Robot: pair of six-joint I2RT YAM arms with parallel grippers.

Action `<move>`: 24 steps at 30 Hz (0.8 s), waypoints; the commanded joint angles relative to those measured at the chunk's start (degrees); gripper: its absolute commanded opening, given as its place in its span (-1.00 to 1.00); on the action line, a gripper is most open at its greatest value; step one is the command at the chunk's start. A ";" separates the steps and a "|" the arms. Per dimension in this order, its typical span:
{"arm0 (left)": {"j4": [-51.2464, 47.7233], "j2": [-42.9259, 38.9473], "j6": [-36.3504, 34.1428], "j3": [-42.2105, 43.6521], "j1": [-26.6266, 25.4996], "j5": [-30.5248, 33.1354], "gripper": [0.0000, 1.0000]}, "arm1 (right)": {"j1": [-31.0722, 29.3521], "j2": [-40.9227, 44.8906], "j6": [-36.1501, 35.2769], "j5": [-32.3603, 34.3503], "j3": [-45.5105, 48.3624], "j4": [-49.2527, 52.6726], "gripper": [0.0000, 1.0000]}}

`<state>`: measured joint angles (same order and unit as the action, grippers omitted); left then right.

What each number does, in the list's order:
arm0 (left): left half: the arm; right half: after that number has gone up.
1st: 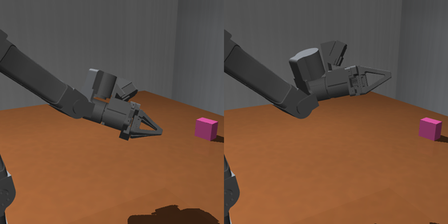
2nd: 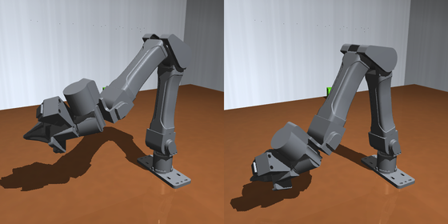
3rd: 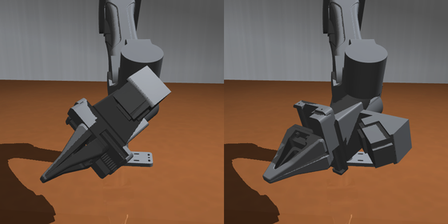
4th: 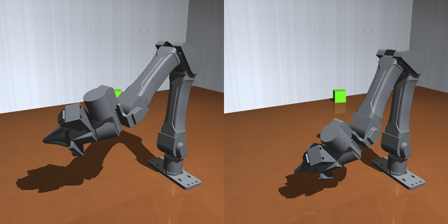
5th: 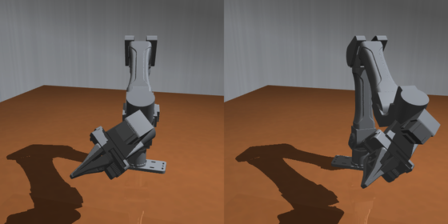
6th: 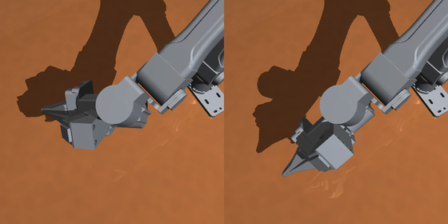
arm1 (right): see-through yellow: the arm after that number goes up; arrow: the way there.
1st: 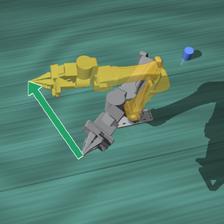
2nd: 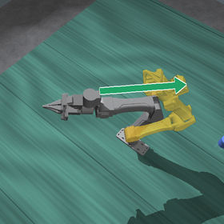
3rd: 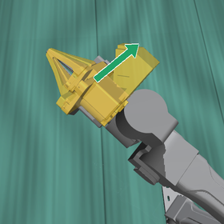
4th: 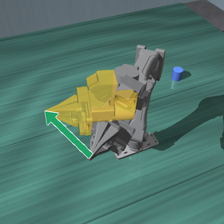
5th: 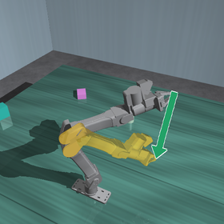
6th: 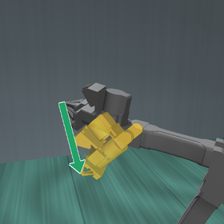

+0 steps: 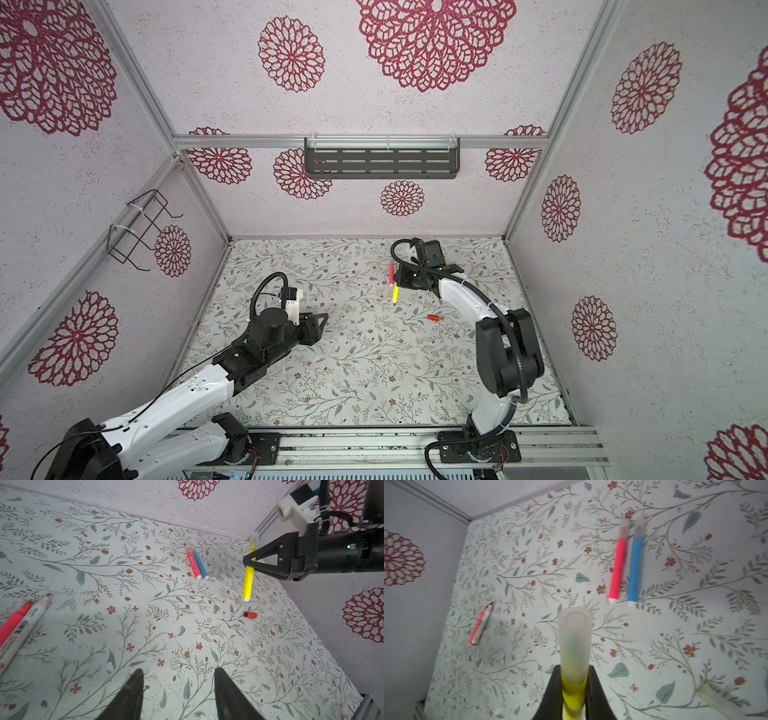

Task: Insert the pens into the pen caps
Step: 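Open the left gripper and carry the capped highlighter away with the right gripper, then lay the capped yellow highlighter beside the pink and blue ones with the right gripper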

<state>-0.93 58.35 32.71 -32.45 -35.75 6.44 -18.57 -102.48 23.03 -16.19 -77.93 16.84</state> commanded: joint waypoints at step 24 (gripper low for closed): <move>-3.29 -5.62 -0.55 2.30 -0.11 5.87 0.15 | 6.22 -38.28 -6.94 3.75 -47.83 21.58 -0.88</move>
<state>-4.29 53.19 32.58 -30.70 -35.75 11.22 -12.10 -140.53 16.10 -10.44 -122.91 36.32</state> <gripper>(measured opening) 0.574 0.164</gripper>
